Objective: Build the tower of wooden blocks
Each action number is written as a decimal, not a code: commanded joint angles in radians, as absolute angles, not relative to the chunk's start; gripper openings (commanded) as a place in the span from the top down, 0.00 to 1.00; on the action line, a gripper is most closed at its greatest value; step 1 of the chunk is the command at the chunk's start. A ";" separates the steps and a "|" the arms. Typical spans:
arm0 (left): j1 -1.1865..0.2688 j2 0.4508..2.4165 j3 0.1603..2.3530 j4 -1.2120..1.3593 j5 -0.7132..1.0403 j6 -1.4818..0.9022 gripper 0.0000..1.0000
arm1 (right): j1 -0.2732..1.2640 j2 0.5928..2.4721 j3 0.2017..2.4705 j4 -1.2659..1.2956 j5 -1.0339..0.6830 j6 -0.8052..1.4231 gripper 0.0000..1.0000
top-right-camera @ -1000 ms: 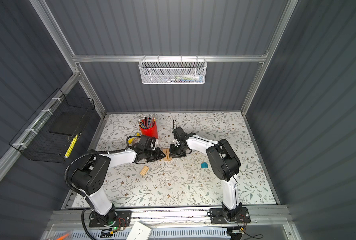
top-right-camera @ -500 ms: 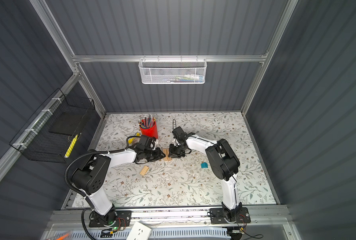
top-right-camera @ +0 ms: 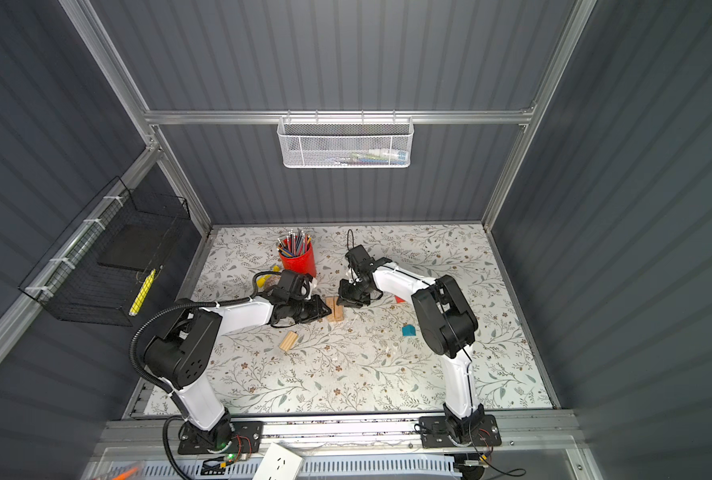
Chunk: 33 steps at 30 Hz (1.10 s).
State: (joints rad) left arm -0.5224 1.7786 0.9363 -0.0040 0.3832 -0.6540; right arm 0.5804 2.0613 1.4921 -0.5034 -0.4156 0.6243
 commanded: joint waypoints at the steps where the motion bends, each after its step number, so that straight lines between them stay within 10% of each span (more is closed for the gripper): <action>1: -0.518 1.804 0.959 -0.028 0.391 -0.627 0.77 | 0.574 2.093 1.516 -0.540 -0.415 0.611 0.71; 33: -0.518 1.720 0.970 -0.106 0.337 -0.608 0.62 | 0.570 1.996 1.494 -0.566 -0.352 0.582 0.64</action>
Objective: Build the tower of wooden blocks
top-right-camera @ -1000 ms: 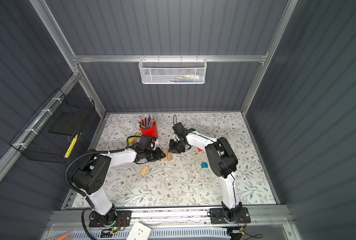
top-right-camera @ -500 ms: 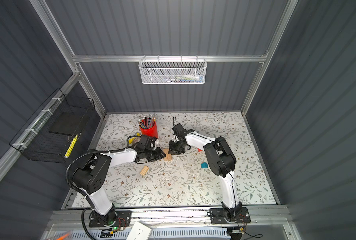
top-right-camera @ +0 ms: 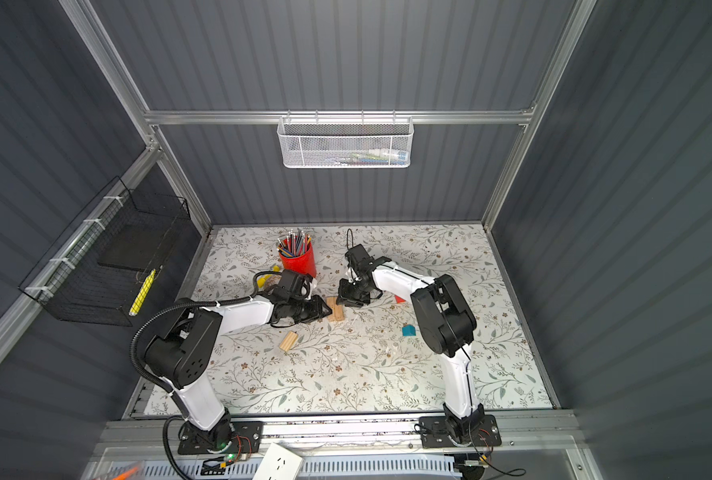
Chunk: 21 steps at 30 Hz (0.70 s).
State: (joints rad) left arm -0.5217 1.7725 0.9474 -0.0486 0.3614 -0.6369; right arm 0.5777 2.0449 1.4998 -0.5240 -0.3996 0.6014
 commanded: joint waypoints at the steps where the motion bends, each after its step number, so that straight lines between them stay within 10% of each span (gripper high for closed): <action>1: -0.518 1.706 0.972 -0.121 0.298 -0.606 0.61 | 0.570 1.984 1.491 -0.570 -0.346 0.579 0.63; 21: -0.518 1.369 0.929 -0.627 -0.059 -0.500 0.45 | 0.721 1.718 1.273 -0.563 -0.189 0.505 0.41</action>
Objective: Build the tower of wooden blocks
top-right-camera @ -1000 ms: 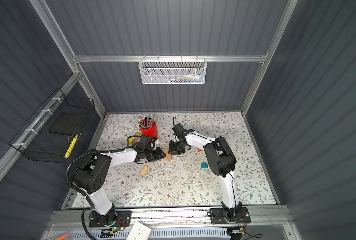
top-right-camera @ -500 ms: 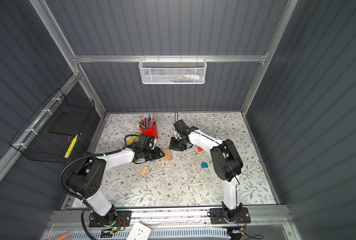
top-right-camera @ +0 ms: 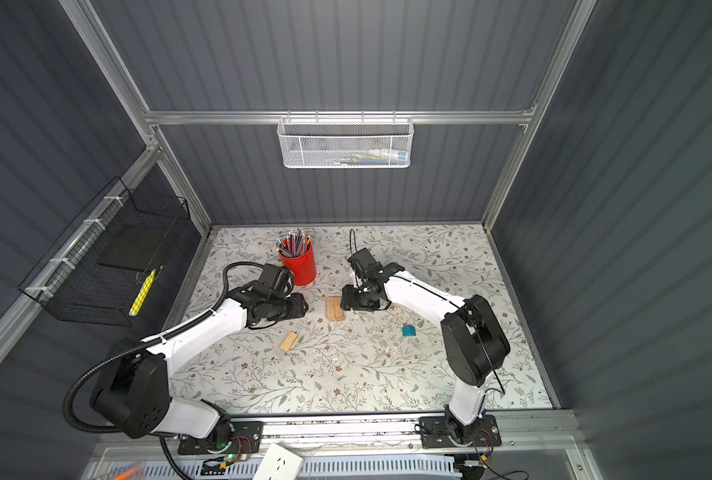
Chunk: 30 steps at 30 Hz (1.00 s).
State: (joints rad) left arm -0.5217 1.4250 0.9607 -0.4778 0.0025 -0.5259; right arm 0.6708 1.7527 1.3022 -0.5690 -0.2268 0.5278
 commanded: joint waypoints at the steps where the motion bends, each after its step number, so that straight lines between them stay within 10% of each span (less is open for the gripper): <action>1: -0.520 1.358 0.920 -0.653 -0.066 -0.506 0.44 | 0.738 1.707 1.257 -0.545 -0.191 0.504 0.39; 15: -0.611 1.416 0.822 -0.602 -0.073 -0.475 0.29 | 0.815 1.610 1.071 -0.395 -0.158 0.601 0.28; 30: -0.615 1.522 0.809 -0.556 -0.144 -0.443 0.40 | 0.816 1.627 1.079 -0.372 -0.164 0.599 0.26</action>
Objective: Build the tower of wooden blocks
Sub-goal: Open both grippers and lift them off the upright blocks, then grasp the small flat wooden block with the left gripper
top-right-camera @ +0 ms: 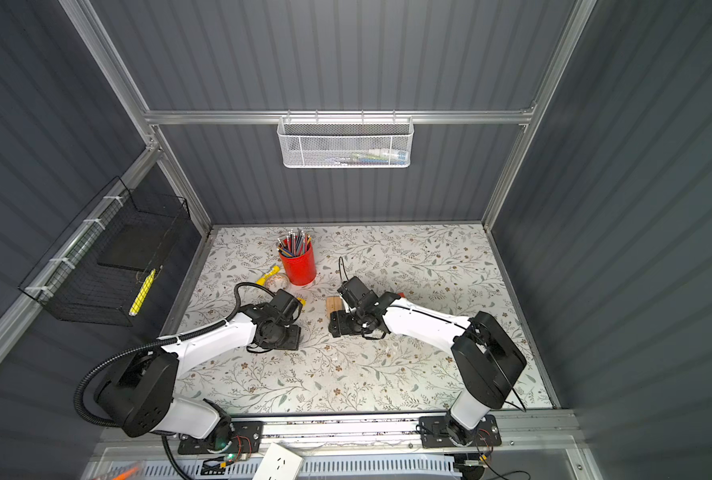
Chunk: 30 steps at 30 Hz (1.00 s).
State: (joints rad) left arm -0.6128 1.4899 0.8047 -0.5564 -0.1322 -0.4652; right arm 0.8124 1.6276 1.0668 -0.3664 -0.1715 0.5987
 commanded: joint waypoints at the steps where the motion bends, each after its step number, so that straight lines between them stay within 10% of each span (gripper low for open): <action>1: -0.615 1.524 0.808 -0.553 -0.146 -0.444 0.42 | 0.816 1.629 1.081 -0.374 -0.165 0.597 0.26; 30: -0.658 1.524 1.072 -0.627 -0.088 -0.751 0.89 | 0.651 1.545 1.029 -0.429 -0.235 0.629 0.22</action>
State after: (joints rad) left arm -0.6426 1.5040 0.9897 -0.5941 -0.1081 -0.6552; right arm 0.6785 1.5570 1.0401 -0.3832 -0.2176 0.6281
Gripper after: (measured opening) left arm 0.315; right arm 0.779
